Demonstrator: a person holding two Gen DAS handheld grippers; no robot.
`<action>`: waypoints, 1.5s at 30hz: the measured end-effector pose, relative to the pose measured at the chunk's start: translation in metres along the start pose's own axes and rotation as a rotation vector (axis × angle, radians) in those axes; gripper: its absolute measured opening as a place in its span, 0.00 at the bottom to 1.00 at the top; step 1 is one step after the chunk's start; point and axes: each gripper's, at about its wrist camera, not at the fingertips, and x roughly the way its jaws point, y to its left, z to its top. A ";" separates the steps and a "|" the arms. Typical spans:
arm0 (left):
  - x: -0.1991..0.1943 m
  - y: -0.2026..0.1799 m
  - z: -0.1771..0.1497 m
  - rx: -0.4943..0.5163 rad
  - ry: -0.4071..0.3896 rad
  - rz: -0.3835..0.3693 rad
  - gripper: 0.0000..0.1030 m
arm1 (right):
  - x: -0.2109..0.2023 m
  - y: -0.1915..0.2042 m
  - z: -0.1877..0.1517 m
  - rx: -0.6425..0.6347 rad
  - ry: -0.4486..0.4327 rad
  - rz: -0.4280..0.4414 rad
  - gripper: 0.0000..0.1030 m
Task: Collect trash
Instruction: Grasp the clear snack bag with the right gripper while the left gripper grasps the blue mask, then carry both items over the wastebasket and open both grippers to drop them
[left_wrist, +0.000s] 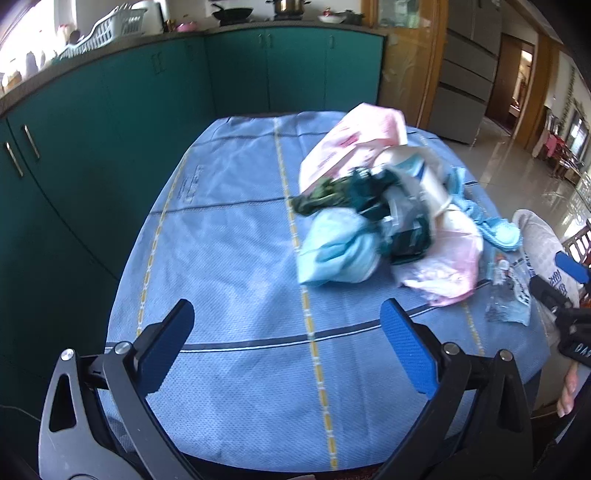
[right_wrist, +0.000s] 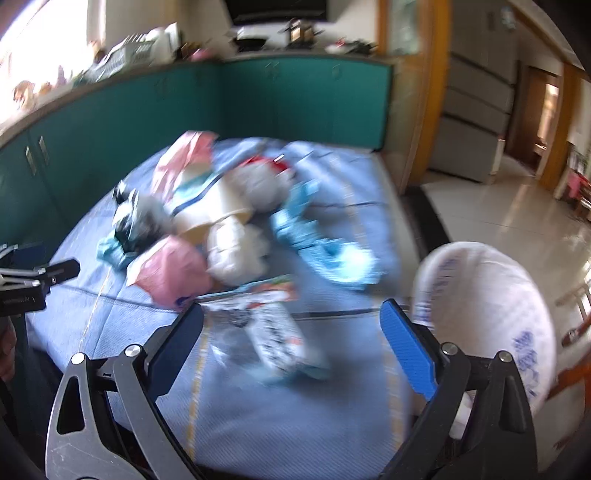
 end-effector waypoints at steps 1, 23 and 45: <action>0.005 0.007 0.000 -0.020 0.015 -0.001 0.97 | 0.009 0.005 0.002 -0.017 0.018 0.005 0.92; 0.074 -0.010 0.026 -0.019 0.132 -0.240 0.19 | 0.046 0.011 -0.015 -0.003 0.136 0.081 0.53; -0.039 -0.016 0.033 0.041 -0.101 -0.290 0.17 | -0.014 -0.066 0.006 0.110 -0.044 -0.069 0.53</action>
